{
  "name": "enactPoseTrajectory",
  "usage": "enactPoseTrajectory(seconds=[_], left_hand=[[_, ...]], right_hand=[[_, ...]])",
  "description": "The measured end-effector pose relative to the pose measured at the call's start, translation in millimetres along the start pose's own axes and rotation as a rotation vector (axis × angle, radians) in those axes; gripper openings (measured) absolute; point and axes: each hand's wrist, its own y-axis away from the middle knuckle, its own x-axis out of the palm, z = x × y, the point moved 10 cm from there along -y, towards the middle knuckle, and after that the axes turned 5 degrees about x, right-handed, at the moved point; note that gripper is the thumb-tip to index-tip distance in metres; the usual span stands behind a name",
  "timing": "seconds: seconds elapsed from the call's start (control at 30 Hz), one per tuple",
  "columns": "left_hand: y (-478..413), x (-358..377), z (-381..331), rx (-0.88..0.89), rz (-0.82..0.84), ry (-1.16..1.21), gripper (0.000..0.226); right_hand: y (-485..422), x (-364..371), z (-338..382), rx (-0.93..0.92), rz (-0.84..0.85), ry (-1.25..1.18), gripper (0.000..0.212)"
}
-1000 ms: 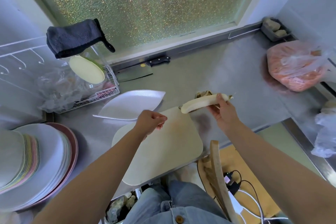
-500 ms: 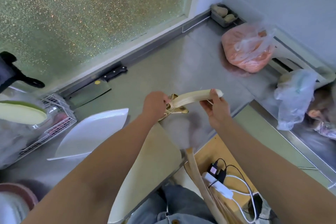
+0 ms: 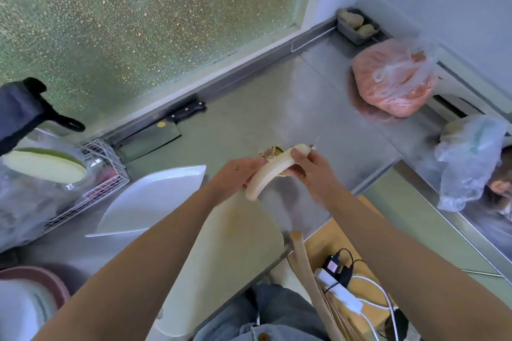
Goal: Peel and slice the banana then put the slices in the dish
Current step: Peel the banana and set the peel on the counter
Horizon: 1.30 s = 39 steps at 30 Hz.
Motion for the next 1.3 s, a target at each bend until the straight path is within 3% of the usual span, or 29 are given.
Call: enactPoseTrajectory(seconds=[0.13,0.33,0.5,0.63,0.83,0.97,1.03,1.3], left_hand=[[36,-21,36,0.007,-0.084,-0.166,0.036],[114,-61,106,-0.182,-0.239,-0.506,0.035],[162,-73,150,-0.327,-0.328,-0.656,0.031],[172,-76,160,-0.322,-0.390,-0.680,0.037],[173,-86,150,-0.259,-0.462,-0.741,0.042],[173,-120,120,-0.098,-0.625,-0.773,0.025],[169,-141,105,-0.030,-0.697,-0.787,0.023],[103,-187,108,-0.155,-0.503,-0.899,0.056]], right_hand=[[5,58,-34,0.099,0.216,0.105,0.025],[19,105,-90,0.195,0.358,0.550,0.015],[11,116,-116,-0.026,0.305,1.166,0.015],[10,121,-135,-0.087,0.280,1.392,0.018],[7,120,-137,-0.063,0.290,1.427,0.017],[-6,128,-117,-0.063,0.210,1.361,0.005],[-18,141,-96,-0.127,0.153,1.327,0.012],[-69,235,-22,-0.401,0.203,1.303,0.028]])
